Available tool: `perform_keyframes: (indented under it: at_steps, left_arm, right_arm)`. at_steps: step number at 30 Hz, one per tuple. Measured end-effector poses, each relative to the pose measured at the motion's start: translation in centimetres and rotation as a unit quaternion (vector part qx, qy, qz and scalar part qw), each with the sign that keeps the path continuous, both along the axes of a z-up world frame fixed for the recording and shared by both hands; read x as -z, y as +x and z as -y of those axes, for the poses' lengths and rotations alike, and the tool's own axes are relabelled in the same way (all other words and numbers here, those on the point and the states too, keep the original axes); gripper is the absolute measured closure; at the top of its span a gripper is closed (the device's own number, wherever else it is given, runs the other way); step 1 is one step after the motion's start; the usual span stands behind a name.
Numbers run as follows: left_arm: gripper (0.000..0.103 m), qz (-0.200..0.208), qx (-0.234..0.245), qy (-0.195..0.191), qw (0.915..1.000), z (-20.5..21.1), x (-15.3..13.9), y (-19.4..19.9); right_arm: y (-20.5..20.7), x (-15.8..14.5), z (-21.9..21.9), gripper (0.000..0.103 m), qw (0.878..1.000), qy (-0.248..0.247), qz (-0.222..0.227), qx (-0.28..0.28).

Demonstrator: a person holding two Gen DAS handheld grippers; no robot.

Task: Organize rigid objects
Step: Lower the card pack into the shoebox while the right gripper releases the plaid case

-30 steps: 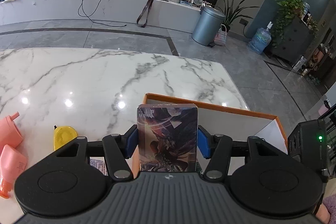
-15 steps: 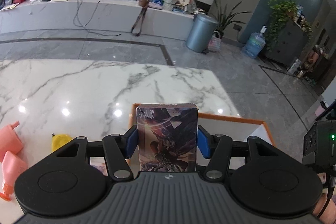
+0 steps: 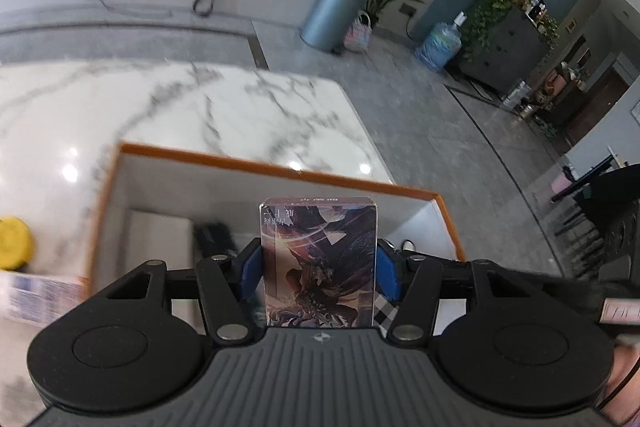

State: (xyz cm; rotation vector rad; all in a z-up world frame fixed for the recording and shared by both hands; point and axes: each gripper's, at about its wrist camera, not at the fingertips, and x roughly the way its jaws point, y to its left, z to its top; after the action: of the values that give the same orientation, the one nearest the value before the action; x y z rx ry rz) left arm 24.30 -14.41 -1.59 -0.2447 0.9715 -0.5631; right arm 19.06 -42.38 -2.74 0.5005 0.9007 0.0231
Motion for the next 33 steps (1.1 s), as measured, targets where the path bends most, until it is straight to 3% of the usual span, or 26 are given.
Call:
perform_keyframes:
  at_steps: [8,16,21,28,33]
  left_arm:
    - [0.038,-0.067,-0.001,-0.009,0.9977,2.8,4.0,2.4]
    - [0.037,-0.108,-0.01,0.059,0.9923,2.7,6.8,2.7]
    - [0.037,-0.082,-0.012,0.118,0.9896,2.4,6.8,2.4]
    - [0.037,-0.052,-0.006,0.139,0.9889,3.3,6.3,2.4]
    - [0.037,-0.048,-0.007,0.138,0.9892,3.5,6.6,2.8]
  right_arm:
    - [-0.3,1.6,0.7,0.092,1.0,-0.021,-0.008,0.01]
    - [0.4,2.5,-0.2,0.092,1.0,-0.018,-0.015,0.002]
    - [0.5,2.5,-0.5,0.092,1.0,-0.013,-0.016,0.002]
    - [1.3,3.4,-1.9,0.092,1.0,0.009,-0.021,-0.009]
    - [2.1,4.9,-2.4,0.092,0.999,0.015,-0.05,-0.013]
